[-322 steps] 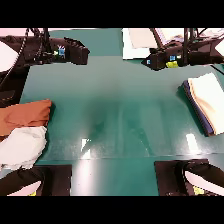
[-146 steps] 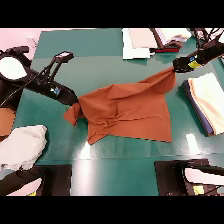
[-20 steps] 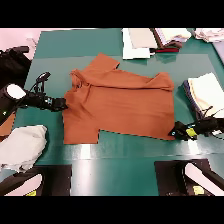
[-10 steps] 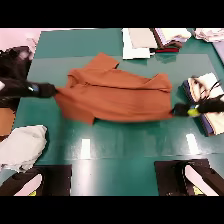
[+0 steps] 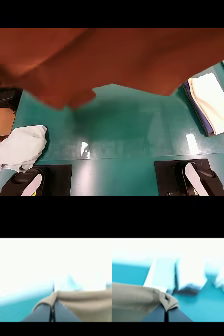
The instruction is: Fold the shirts.
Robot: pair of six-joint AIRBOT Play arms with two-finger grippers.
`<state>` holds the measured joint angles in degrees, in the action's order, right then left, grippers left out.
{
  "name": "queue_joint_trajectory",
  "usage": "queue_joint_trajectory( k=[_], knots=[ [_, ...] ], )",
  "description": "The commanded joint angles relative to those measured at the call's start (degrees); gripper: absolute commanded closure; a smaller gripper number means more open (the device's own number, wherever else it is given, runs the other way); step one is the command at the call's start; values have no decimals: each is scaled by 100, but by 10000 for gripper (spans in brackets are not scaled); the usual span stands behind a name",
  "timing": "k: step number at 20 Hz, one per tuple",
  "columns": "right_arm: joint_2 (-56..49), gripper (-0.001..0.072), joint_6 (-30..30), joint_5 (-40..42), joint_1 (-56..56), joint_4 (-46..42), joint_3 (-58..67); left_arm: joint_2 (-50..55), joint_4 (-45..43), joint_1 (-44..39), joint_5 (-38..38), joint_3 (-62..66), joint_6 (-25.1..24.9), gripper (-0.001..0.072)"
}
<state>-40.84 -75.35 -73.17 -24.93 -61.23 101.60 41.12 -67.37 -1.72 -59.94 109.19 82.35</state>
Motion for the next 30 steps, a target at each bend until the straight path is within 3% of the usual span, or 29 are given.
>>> queue_joint_trajectory(
  k=[1,6,11,16,20,24,27,30],
  knots=[
    [-61,698,-96,-81,-501,-33,1137,-59,-275,-2,267,1034,153,684],
    [-890,698,-282,-767,-98,-24,1580,299,-664,-2,-393,369,468,683],
    [-1910,698,-282,-1246,623,-55,334,1676,-485,-2,-1113,-894,463,682],
    [-3139,698,-310,-1062,1314,-1095,-1364,3486,-376,-2,-1023,-1904,372,682],
    [-4212,698,-442,7,1462,-997,-1797,4828,-326,-2,-470,-1989,96,682],
    [-5073,698,-472,103,1462,-730,-925,5130,-313,0,212,-1985,-33,682],
    [-5134,698,-339,-321,1460,-831,-560,5119,-315,-2,-372,-1884,-63,682],
    [-4765,698,-321,-332,1464,-1257,-1207,5132,-356,-2,-914,-2111,-142,682]
  ],
)
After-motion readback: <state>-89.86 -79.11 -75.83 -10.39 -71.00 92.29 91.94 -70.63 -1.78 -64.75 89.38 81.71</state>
